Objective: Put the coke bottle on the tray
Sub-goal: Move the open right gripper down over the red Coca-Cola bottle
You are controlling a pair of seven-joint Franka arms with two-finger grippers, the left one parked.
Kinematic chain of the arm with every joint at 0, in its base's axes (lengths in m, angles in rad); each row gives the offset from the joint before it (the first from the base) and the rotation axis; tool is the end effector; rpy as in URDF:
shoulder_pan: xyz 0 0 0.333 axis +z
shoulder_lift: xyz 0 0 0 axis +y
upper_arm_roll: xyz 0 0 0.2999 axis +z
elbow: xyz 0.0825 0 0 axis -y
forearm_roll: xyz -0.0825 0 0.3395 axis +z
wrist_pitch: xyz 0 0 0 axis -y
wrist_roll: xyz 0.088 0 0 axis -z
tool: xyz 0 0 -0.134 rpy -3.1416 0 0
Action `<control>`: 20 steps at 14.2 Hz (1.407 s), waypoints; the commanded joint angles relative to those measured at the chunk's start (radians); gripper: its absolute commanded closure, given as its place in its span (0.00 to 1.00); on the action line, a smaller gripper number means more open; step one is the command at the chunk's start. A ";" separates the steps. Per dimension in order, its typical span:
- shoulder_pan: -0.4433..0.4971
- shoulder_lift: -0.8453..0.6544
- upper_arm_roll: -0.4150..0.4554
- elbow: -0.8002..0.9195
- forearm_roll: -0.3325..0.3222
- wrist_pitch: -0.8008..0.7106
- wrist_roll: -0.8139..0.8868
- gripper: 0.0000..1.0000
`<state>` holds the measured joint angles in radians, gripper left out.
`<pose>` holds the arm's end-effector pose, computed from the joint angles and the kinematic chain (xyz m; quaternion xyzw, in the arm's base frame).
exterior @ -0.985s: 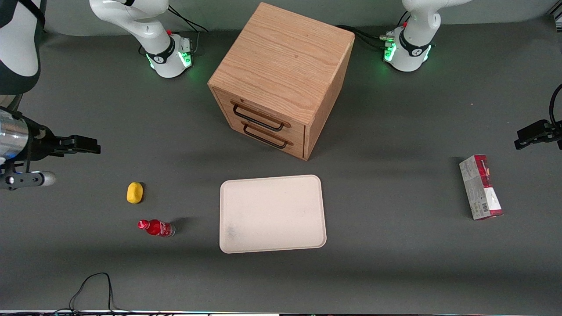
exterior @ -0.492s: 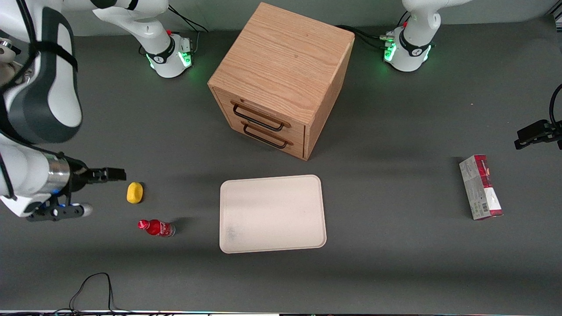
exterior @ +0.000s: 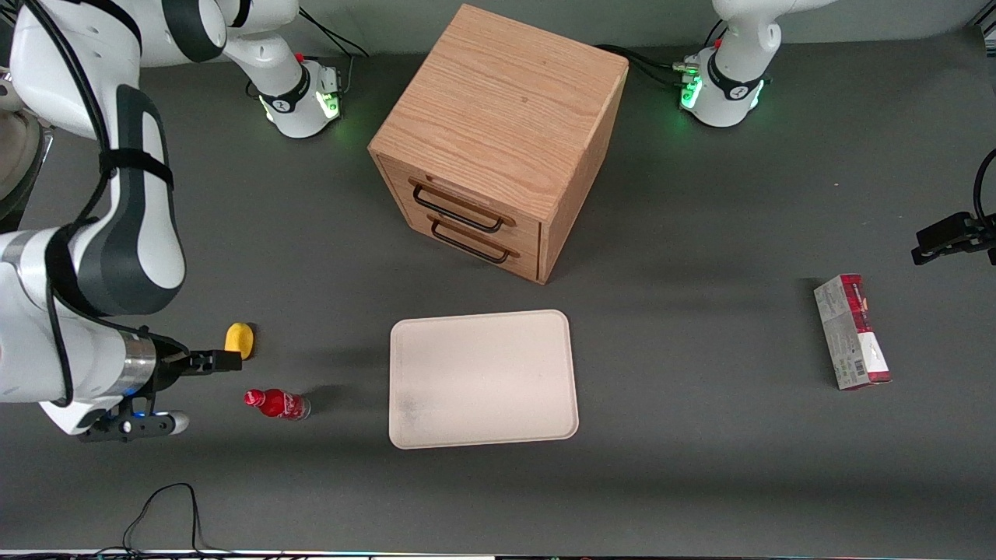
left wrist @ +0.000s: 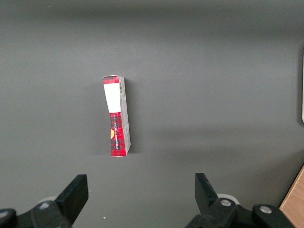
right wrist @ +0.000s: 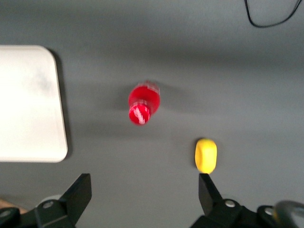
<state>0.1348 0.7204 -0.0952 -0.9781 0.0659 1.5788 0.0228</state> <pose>0.6762 0.0558 0.4001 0.9982 0.0161 -0.0586 0.0010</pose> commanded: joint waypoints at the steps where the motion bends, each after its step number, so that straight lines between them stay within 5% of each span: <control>1: 0.005 0.074 -0.001 0.065 0.015 0.061 0.081 0.00; 20: 0.026 0.140 -0.001 -0.036 0.009 0.177 0.080 0.01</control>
<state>0.1518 0.8682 -0.0939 -0.9857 0.0659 1.7241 0.0793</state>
